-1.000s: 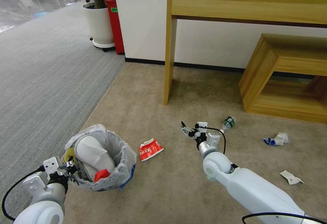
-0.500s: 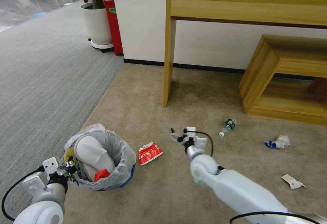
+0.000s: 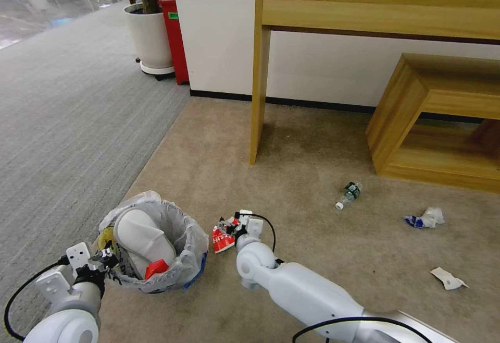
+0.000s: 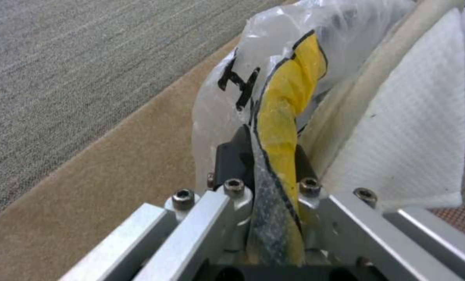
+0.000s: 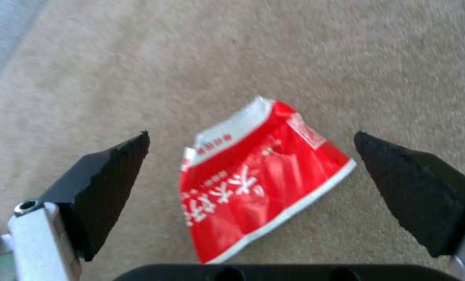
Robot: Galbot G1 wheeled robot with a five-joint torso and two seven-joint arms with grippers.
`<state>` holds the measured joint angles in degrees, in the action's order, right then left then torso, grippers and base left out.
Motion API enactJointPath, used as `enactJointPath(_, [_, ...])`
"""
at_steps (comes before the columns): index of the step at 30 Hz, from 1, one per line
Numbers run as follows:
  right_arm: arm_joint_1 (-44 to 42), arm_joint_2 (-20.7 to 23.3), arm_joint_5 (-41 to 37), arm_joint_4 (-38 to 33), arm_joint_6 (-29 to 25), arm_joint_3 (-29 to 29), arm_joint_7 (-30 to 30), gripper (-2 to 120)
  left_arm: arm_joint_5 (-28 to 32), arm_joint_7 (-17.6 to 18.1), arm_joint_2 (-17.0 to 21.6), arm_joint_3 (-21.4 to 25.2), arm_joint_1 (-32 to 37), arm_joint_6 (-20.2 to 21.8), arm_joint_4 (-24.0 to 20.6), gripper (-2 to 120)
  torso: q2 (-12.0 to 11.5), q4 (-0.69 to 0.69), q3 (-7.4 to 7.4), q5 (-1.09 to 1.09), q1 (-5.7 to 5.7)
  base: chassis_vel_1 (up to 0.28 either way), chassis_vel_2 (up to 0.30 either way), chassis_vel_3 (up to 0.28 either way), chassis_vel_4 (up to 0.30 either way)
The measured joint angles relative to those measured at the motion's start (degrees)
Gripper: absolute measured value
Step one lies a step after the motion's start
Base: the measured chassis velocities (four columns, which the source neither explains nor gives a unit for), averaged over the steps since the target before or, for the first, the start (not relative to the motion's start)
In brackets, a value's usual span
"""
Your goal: Pick up the trash bin and place the garbage on the floor into it.
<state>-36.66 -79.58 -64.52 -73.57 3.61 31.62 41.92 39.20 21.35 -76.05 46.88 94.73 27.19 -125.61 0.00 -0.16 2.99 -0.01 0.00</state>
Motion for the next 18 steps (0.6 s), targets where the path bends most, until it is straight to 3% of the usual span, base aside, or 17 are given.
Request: enactJointPath(18, [2.2, -11.5, 2.6, 18.9, -2.8, -0.5, -3.6, 100, -0.3, -0.3, -0.4, -0.6, 0.1, -0.3, 0.0, 3, 0.0, 0.01, 0.0, 0.0, 0.0, 0.0, 0.0, 0.0, 0.0])
